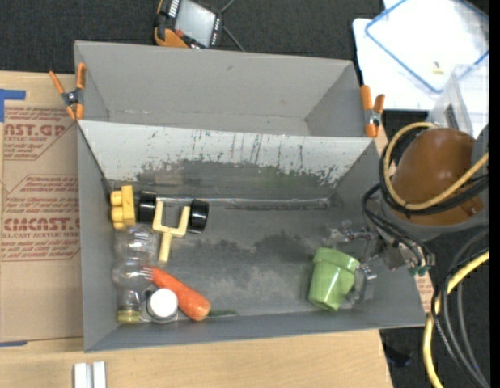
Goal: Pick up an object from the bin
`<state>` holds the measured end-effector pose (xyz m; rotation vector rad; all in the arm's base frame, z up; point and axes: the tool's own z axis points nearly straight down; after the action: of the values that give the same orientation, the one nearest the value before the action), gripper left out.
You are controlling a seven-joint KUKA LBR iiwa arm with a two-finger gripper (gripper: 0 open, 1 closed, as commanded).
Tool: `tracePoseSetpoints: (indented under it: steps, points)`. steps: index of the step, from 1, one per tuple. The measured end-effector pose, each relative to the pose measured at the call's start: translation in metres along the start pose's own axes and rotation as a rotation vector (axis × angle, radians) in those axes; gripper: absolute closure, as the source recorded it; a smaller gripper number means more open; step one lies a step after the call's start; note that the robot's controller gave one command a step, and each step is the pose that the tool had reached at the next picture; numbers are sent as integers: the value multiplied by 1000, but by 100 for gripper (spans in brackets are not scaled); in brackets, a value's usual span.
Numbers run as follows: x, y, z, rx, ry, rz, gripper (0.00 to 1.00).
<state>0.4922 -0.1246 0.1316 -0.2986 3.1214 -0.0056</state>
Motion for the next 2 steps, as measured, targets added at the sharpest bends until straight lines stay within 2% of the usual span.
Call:
tracePoseSetpoints:
  steps: [1,2]
  points:
    - [-1,4,18,-7,7,-61,0]
    - [-7,35,44,-4,-2,-189,0]
